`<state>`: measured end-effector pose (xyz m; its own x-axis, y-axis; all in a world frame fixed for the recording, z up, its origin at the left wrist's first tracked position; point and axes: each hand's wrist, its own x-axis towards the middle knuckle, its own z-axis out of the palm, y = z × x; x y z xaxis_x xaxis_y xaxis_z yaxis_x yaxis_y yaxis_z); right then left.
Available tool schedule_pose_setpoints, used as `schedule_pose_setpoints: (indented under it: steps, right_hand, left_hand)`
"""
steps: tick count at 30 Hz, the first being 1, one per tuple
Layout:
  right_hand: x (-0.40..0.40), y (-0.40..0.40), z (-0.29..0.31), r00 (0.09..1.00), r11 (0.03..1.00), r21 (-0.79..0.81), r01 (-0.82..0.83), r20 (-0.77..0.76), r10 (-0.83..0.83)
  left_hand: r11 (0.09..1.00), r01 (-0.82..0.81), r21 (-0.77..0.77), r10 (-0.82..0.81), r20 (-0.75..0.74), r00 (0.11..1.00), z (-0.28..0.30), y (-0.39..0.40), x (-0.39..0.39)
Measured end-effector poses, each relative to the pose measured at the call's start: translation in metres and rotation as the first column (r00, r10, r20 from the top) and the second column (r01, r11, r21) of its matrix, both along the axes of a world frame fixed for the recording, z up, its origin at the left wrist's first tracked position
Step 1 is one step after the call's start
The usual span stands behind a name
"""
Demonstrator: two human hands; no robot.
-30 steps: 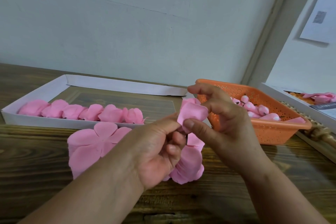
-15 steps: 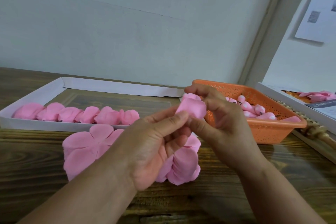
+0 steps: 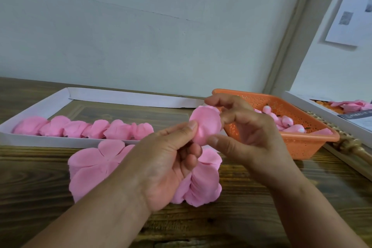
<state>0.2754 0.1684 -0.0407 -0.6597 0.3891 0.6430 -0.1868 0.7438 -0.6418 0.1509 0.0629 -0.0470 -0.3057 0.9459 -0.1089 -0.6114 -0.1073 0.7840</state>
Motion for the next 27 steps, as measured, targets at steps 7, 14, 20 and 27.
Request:
schedule_pose_setpoints:
  steps: [7, 14, 20, 27]
  right_hand:
    - [0.0049, 0.0067, 0.0013, 0.999, 0.997, 0.063, -0.036, 0.033, 0.034]
    - [0.0034, 0.0037, 0.0025, 0.998, 0.996, 0.072, -0.046, 0.04, 0.043]
    - [0.0039, 0.0028, 0.003, 0.998, 0.996, 0.078, -0.035, 0.053, 0.03]
    - [0.0056, -0.0019, 0.0067, 0.986, 0.991, 0.098, -0.088, 0.149, 0.073]
  left_hand:
    - [0.983, 0.182, -0.001, -0.171, 0.327, 0.929, 0.0032, -0.0007, -0.0046]
    - [0.964, 0.263, 0.039, -0.258, 0.375, 0.89, 0.0014, -0.0011, -0.0051]
    - [0.958, 0.285, 0.037, -0.279, 0.363, 0.889, 0.0011, -0.0019, -0.0058]
    - [0.972, 0.233, -0.04, -0.215, 0.262, 0.941, 0.0019, -0.0027, 0.0004]
